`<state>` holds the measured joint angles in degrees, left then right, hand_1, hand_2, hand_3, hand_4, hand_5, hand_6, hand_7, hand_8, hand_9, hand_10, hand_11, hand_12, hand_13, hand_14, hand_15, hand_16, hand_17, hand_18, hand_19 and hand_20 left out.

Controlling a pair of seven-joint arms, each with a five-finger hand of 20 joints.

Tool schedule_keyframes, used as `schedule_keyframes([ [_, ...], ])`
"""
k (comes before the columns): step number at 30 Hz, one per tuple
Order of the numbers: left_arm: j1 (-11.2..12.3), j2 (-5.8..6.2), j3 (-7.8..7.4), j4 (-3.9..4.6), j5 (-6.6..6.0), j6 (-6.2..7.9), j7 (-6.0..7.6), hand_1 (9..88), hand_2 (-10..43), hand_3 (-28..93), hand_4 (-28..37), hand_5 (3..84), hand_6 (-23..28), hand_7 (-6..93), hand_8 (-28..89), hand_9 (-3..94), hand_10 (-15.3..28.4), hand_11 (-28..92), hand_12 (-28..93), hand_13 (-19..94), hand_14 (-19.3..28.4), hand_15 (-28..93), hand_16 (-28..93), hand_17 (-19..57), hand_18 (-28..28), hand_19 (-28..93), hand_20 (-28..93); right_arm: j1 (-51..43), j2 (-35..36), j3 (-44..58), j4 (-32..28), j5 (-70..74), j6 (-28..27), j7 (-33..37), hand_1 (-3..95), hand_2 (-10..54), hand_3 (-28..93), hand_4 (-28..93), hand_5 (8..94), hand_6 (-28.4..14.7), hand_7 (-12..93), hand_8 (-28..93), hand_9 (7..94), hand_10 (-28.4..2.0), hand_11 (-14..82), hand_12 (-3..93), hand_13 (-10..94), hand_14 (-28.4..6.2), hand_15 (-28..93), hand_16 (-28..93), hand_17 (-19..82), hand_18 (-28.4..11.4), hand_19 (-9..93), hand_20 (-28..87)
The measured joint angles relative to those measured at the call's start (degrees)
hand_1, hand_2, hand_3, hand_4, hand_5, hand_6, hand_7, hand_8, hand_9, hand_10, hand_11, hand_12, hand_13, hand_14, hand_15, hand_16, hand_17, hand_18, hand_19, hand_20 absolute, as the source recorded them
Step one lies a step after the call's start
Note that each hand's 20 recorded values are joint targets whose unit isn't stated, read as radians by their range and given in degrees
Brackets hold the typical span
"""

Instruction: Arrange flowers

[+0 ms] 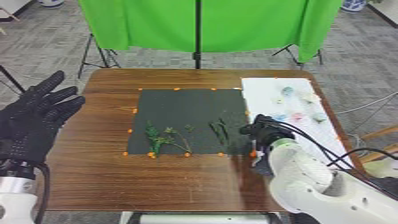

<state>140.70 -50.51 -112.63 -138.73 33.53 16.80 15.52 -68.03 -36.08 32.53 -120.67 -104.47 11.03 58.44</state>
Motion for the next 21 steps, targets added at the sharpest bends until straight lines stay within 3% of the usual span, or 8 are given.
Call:
schedule_keyframes([
  [21, -0.49, 0.09, 0.45, 0.09, -0.01, -0.01, -0.17, 21.1, 8.8, 76, -28.1, 33.4, 8.8, 10.5, -8, 28.5, 19.4, 27, 11, 21, 27.3, 53, -10, -9.8, 28.1, 59, -1, 4.02, -3.11, -6.86, -0.97, 2.08, -3.03, -2.85, 18.5, 13.2, 77, -18, 74.1, -6.1, 16, -10, 84.8, -16.8, 39.6, 20.0, 82, -10.3, 69, 17, 52, -23.6, 93, 46],
])
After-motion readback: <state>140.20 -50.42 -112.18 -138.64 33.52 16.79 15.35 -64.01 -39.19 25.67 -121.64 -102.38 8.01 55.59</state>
